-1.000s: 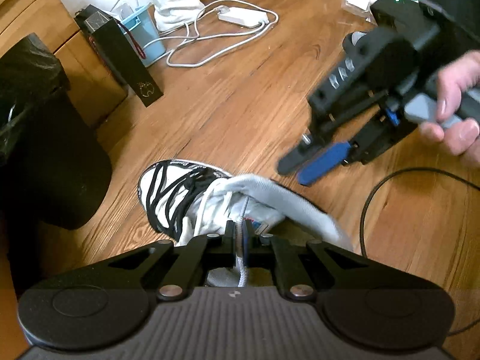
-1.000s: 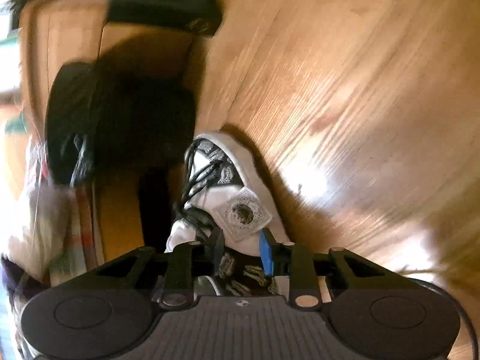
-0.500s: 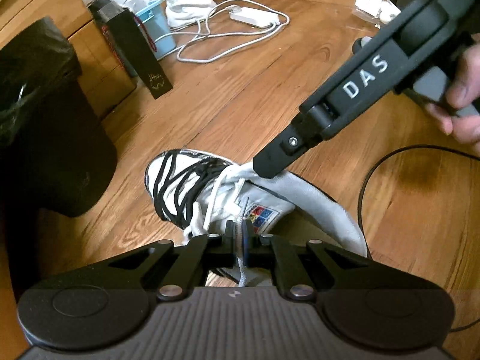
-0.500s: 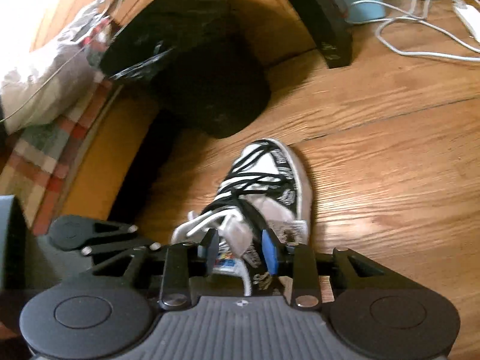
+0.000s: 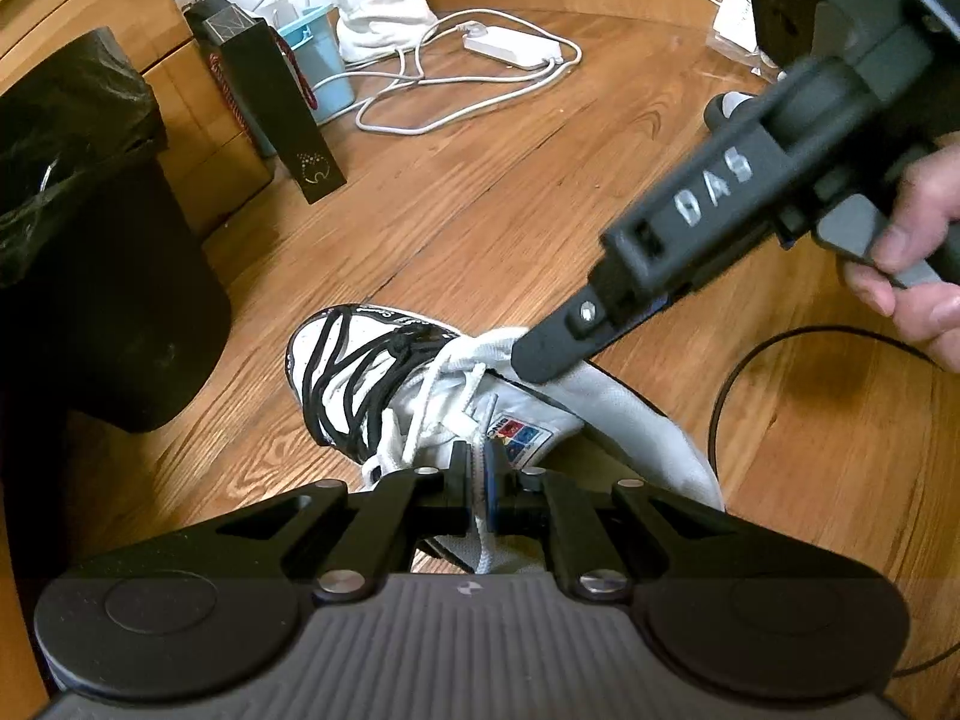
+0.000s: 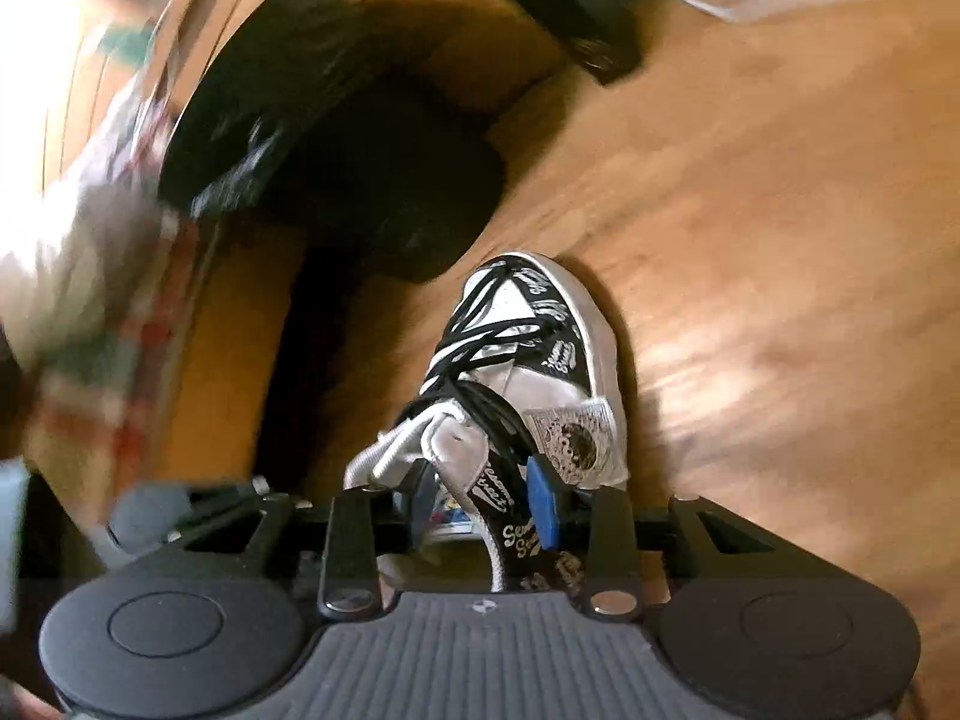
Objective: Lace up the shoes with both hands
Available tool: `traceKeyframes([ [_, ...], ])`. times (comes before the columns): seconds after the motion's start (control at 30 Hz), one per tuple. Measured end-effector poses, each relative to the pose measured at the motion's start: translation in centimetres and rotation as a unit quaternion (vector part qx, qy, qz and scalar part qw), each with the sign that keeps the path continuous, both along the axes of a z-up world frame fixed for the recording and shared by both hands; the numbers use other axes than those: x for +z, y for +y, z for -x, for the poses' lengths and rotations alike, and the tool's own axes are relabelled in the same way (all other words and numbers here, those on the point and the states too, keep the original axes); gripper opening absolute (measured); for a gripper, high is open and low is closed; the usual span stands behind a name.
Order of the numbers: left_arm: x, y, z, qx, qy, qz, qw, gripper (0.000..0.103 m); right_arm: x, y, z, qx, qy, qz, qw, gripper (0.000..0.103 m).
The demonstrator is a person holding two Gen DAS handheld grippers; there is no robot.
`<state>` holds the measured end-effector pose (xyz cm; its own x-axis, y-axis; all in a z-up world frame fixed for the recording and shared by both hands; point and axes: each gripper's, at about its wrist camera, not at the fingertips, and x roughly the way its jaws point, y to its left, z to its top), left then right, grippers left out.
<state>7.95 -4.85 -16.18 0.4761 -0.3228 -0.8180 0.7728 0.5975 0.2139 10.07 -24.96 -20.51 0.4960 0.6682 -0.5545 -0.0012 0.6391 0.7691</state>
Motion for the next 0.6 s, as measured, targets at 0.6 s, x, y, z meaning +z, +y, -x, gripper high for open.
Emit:
traceKeyframes([
  [0.6, 0.3, -1.4, 0.0, -0.027, -0.018, -0.006, 0.9994, 0.005, -2.7, -2.1, -0.1, -0.033, 0.040, -0.120, 0.991, 0.038],
])
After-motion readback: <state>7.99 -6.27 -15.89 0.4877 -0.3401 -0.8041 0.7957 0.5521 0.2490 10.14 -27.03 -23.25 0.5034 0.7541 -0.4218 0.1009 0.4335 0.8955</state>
